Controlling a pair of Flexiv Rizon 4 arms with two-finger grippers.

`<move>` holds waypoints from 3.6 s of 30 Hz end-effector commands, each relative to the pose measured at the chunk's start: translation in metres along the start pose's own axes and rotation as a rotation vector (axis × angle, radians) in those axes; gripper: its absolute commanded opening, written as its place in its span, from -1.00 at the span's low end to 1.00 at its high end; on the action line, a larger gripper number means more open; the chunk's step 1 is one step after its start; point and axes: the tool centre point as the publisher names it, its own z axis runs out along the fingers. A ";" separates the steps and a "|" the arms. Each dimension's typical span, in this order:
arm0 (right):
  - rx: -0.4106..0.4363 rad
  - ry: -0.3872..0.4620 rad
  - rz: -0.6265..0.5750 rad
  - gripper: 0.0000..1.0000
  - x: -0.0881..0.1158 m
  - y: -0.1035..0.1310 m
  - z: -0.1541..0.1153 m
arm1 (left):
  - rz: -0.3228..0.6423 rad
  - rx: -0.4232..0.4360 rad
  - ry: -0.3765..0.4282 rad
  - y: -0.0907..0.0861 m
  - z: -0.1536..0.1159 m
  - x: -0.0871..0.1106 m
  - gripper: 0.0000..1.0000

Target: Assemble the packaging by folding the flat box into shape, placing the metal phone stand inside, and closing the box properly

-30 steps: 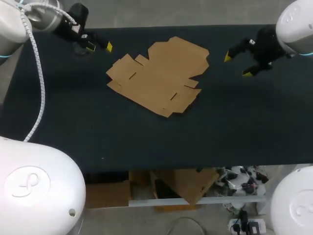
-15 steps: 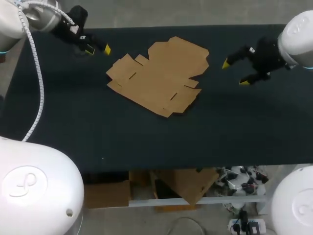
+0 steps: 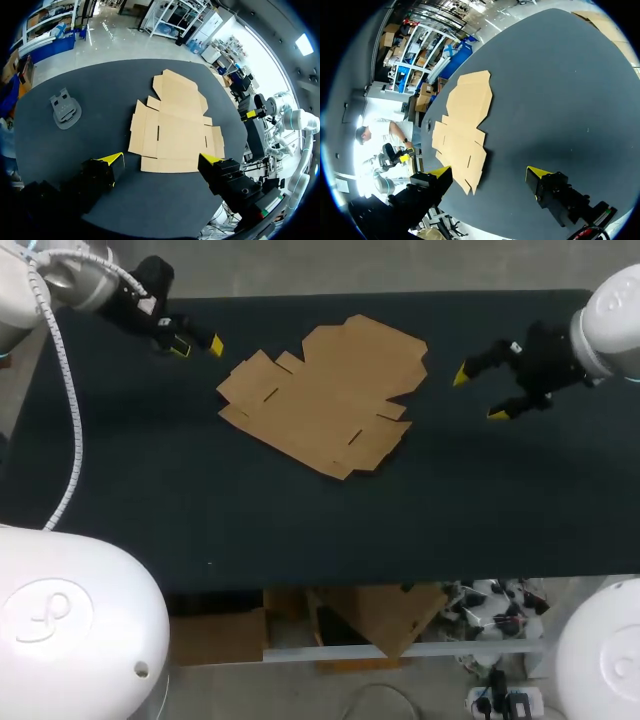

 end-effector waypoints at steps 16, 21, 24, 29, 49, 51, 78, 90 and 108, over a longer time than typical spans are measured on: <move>0.033 -0.032 0.099 1.00 0.016 -0.042 0.049 | -0.092 0.031 -0.004 0.039 -0.011 0.016 1.00; 0.033 0.020 0.122 1.00 0.012 -0.057 0.063 | -0.092 0.026 0.002 0.044 -0.012 0.017 1.00; 0.051 0.039 0.135 1.00 0.009 -0.060 0.074 | -0.091 0.025 0.007 0.047 -0.013 0.018 1.00; 0.062 0.037 0.164 1.00 0.007 -0.060 0.093 | -0.088 0.022 0.015 0.051 -0.013 0.018 1.00; 0.039 0.127 0.189 0.44 0.017 -0.053 0.129 | -0.092 0.015 0.032 0.057 -0.014 0.009 1.00; 0.040 0.129 0.185 0.38 0.018 -0.053 0.130 | -0.092 0.014 0.032 0.057 -0.014 0.008 1.00; 0.067 0.168 0.198 -1.00 0.021 -0.036 0.151 | -0.091 0.000 0.035 0.059 -0.013 0.006 1.00; 0.116 0.208 0.147 -1.00 0.020 -0.044 0.133 | -0.094 -0.007 0.034 0.060 -0.013 0.009 1.00; 0.215 0.189 0.017 -1.00 -0.002 -0.056 0.099 | -0.090 -0.016 0.025 0.065 -0.014 0.026 1.00</move>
